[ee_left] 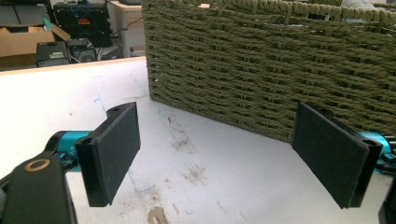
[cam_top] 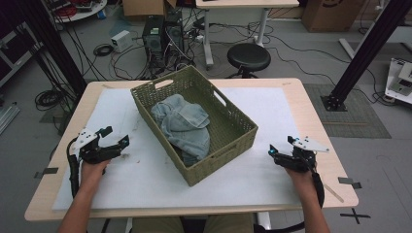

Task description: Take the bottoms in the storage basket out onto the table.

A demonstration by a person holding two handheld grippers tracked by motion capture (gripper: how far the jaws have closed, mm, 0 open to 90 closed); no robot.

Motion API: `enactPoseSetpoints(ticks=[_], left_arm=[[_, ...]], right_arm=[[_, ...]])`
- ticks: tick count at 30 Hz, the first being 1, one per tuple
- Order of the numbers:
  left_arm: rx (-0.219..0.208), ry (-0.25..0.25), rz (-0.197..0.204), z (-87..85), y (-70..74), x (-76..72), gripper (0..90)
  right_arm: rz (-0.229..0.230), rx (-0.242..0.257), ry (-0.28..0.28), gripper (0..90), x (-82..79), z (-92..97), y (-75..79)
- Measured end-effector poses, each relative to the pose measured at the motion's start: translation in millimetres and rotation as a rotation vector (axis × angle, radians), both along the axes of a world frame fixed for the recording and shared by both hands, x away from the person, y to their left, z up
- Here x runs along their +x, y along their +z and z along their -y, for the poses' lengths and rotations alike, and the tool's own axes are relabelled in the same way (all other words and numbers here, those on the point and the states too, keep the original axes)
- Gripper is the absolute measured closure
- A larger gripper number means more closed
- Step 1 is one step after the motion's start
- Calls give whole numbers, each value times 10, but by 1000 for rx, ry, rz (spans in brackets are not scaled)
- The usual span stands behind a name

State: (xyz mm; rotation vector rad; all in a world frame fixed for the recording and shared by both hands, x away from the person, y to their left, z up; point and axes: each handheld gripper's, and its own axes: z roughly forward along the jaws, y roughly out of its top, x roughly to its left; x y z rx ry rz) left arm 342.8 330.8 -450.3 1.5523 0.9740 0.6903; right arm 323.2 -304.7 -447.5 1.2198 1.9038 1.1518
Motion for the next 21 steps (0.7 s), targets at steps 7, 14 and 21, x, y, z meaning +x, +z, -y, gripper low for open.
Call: enactPoseSetpoints(ticks=[7,14,21], left_arm=[[9,-1,3,15,1,-7,157],[4,-20,9,5,1,-23,157],[6,-28,14,16,0,-48,157]], right_arm=[[1,12,17,209,-3,14,1],[-20,16,29,209,15,15,3],[-54,65,18,209,31,-9,77]])
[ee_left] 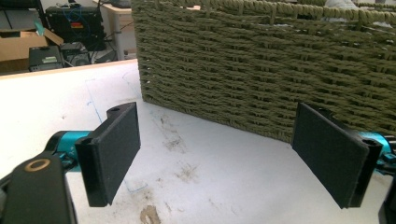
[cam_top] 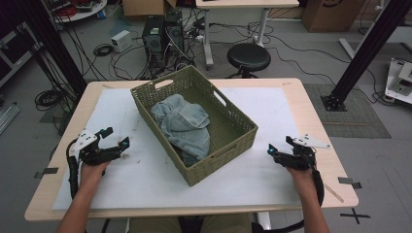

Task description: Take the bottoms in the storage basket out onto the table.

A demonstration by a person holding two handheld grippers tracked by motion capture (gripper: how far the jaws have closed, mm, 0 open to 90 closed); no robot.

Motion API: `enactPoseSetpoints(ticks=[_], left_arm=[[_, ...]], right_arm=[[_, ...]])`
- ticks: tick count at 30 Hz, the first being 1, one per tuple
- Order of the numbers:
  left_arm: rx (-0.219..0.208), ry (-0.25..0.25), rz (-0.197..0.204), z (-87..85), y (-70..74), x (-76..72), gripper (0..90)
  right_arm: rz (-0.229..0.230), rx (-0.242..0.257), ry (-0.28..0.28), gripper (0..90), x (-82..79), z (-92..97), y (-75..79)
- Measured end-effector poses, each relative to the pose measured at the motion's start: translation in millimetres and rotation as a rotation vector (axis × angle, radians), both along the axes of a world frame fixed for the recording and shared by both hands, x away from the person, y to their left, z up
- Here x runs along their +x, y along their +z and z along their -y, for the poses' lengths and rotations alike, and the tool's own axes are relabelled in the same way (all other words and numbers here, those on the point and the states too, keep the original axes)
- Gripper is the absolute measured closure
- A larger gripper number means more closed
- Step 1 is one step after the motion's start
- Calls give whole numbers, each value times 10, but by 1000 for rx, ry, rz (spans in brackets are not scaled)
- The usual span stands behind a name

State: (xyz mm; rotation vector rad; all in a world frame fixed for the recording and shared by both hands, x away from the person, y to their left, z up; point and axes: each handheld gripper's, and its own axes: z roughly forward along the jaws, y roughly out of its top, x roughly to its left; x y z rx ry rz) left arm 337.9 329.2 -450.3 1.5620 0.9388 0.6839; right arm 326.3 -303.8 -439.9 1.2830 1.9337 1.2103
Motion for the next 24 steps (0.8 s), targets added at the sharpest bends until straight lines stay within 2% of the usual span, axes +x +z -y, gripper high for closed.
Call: enactPoseSetpoints(ticks=[2,3,4,10,13,16,23,24], left_arm=[[7,-1,1,4,1,-1,157],[8,-1,1,5,1,-1,157],[7,-2,1,7,0,2,157],[3,-9,-7,4,1,8,157],[7,-12,-13,5,3,15,157],[10,-15,-13,7,3,16,157],[11,-17,-11,10,3,11,157],[11,-17,-11,10,3,11,157]], right_arm=[[56,46,14,209,-44,-33,146],[56,46,14,209,-44,-33,146],[89,63,47,209,-81,-89,305],[121,75,137,209,-80,-284,687],[116,75,226,209,0,-428,923],[97,80,310,209,124,-596,1094],[51,7,443,209,418,-1075,1312],[51,7,443,209,418,-1075,1312]])
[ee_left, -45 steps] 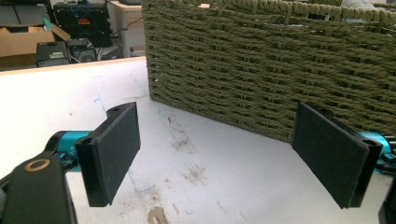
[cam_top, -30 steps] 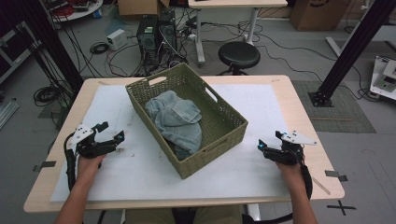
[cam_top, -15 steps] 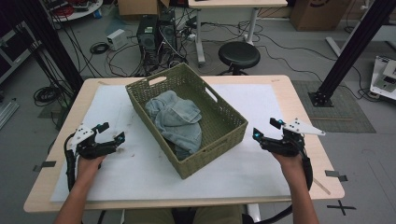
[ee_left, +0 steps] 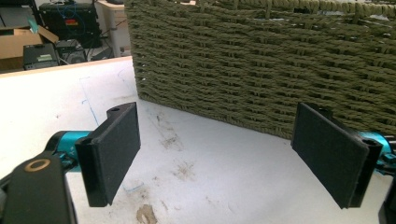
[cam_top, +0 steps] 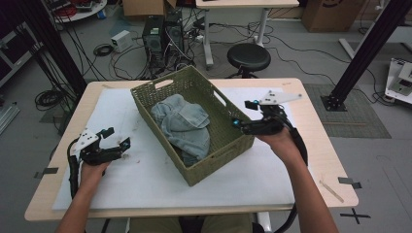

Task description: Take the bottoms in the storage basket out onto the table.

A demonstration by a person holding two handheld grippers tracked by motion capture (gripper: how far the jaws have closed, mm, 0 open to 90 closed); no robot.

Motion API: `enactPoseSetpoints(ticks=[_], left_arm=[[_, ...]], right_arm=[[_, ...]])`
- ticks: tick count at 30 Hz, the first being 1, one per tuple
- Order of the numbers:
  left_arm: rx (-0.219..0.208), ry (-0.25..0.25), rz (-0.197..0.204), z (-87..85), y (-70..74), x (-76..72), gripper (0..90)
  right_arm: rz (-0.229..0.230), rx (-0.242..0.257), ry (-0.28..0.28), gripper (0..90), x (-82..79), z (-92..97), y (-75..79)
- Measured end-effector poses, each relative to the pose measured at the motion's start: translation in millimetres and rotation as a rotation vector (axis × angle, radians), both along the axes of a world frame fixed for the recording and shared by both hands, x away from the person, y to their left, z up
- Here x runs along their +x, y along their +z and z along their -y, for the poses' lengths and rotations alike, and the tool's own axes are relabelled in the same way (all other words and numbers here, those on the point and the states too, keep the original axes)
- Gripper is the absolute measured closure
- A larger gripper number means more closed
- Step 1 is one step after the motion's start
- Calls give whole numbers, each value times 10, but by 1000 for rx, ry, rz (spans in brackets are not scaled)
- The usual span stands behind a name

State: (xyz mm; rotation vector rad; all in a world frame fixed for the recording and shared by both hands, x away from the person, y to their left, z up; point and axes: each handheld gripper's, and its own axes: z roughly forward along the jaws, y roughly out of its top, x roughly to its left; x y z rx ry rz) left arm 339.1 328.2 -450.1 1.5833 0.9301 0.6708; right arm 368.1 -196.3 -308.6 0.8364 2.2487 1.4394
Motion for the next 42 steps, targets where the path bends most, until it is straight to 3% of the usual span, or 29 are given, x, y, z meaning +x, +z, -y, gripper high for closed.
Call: enactPoseSetpoints(ticks=[6,12,16,25,29,33,39,42], left_arm=[[-1,-2,0,-5,0,0,157],[-5,-4,-1,-9,-1,1,157],[-7,-8,0,-11,0,0,157],[-17,-8,-3,-15,-2,-1,157],[-16,-10,0,-15,-2,0,157],[-23,-13,-3,-23,-2,1,157],[-20,-16,-5,-22,-3,4,157],[-8,-17,-3,-15,-1,4,157]], right_arm=[[-7,-107,75,209,286,-472,132],[-69,-168,133,209,571,-855,132],[-128,-202,176,209,720,-1057,36],[-210,-270,262,209,899,-1505,-234],[-233,-337,248,209,1008,-1677,-381],[-258,-373,218,204,1143,-1801,-520],[-323,-376,257,188,1298,-1953,-652],[-361,-400,277,172,1356,-2055,-736]])
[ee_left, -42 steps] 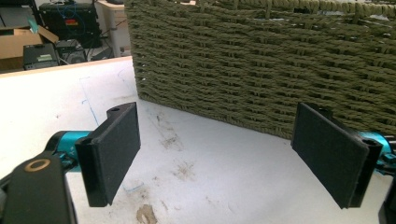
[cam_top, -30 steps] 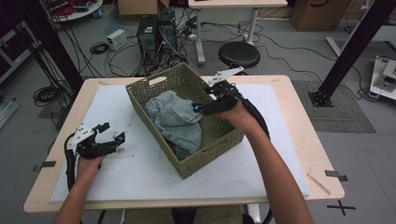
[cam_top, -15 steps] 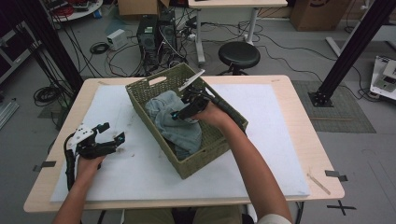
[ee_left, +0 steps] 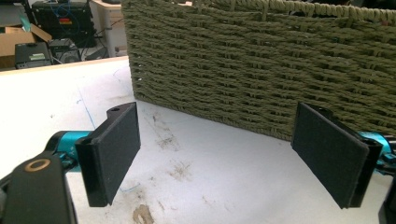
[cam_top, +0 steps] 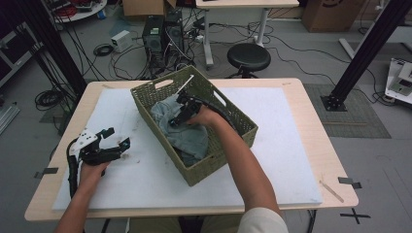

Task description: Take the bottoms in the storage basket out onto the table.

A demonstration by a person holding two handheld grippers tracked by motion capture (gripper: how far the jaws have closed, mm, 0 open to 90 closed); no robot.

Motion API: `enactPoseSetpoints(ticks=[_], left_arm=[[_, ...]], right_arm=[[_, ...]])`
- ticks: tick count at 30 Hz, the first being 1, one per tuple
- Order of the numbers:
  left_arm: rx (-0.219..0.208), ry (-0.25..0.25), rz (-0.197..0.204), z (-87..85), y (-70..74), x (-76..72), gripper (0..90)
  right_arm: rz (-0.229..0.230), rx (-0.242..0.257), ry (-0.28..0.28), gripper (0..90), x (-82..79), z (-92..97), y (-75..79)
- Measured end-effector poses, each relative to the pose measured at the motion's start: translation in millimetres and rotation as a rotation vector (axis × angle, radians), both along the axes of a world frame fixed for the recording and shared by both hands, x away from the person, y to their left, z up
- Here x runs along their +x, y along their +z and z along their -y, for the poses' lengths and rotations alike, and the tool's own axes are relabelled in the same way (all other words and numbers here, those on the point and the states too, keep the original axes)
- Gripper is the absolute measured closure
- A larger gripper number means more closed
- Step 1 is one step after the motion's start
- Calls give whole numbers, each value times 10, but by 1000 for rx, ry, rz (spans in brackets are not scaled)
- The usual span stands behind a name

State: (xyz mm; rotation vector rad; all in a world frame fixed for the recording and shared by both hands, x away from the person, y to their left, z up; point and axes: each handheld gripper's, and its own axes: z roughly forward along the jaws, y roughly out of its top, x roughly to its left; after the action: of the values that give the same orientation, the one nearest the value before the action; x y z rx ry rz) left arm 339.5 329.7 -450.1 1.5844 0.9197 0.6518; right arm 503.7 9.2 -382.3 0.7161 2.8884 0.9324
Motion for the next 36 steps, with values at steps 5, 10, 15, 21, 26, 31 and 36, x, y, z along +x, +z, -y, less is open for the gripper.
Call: enactPoseSetpoints(ticks=[5,10,15,21,26,31,36], left_arm=[[-7,-3,-2,-4,-1,0,157],[-8,-13,1,-4,-2,-6,157],[-13,-11,-3,-12,-2,-4,157],[-34,-13,-3,-25,-5,-4,157],[-34,-11,-4,-23,-4,-5,157],[-27,-11,-3,-22,-3,-7,157],[-22,-9,0,-18,-2,-12,157]], right_arm=[[-41,-57,46,150,52,-115,-145],[-54,-86,47,150,-24,-181,-231],[-33,-113,41,386,-46,-167,-225],[-2,-98,12,665,-139,-52,-122],[89,-97,-59,698,-172,196,73],[114,67,-130,699,-174,582,305],[135,200,-139,698,-223,813,419]])
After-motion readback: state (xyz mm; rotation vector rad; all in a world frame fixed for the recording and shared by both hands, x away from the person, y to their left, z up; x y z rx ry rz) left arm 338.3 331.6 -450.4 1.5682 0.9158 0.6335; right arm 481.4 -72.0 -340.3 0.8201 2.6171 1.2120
